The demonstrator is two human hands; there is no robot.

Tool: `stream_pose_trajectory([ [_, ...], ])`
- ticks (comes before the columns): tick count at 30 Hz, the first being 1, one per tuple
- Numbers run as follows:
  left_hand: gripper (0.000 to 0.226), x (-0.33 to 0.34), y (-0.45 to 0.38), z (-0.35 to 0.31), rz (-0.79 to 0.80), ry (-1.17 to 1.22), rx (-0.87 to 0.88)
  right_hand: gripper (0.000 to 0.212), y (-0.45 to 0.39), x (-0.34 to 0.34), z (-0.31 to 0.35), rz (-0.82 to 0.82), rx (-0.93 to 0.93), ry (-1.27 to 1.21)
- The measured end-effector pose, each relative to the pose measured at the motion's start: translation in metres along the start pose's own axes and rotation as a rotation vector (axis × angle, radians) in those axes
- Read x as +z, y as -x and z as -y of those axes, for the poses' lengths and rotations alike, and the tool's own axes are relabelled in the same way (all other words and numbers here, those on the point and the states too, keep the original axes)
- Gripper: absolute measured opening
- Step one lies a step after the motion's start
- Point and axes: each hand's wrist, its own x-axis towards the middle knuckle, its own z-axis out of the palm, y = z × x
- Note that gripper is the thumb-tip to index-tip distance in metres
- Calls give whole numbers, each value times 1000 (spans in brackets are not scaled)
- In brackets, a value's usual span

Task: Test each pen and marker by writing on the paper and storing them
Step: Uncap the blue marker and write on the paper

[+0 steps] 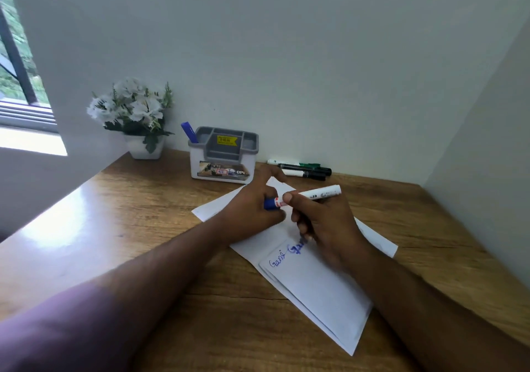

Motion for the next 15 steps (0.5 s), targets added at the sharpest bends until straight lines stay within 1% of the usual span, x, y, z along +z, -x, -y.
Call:
stream_pose_trajectory([
  [1, 48, -4, -1, -1, -50, 45, 3, 10, -6, 3, 4, -27, 14, -41],
  [2, 44, -8, -1, -1, -111, 77, 7, 15, -14, 7, 7, -71, 17, -95],
  [3, 38, -14, -1, 0, -178, 88, 4, 30, -24, 12, 11, -126, -9, -136],
  [4, 32, -20, 1, 1, -253, 92, -8, 49, -33, 15, 14, -185, -90, -115],
  [5, 27, -27, 2, 4, -340, 89, -23, 67, -42, 19, 16, -229, -256, 13],
  [6, 24, -34, 4, 7, -428, 88, -36, 76, -51, 22, 17, -235, -490, 272],
  [7, 23, -40, 6, 10, -505, 106, -47, 76, -61, 27, 15, -199, -751, 610],
  [8, 22, -46, 7, 12, -560, 148, -55, 65, -69, 33, 15, -149, -985, 927],
  [9, 22, -50, 8, 11, -586, 203, -58, 49, -77, 40, 15, -104, -1142, 1135],
  [10, 22, -53, 8, 10, -594, 237, -57, 36, -84, 48, 18, -62, -1223, 1230],
  [11, 24, -55, 7, 9, -594, 240, -44, 29, -91, 55, 22, -13, -1254, 1237],
  [13, 31, -60, 5, 10, -572, 252, 19, 20, -108, 66, 31, 34, -1212, 1143],
  [14, 35, -62, 5, 12, -571, 302, 39, 17, -114, 69, 37, 21, -1141, 1071],
  [15, 37, -64, 5, 16, -583, 360, 32, 18, -122, 71, 42, 9, -1032, 989],
])
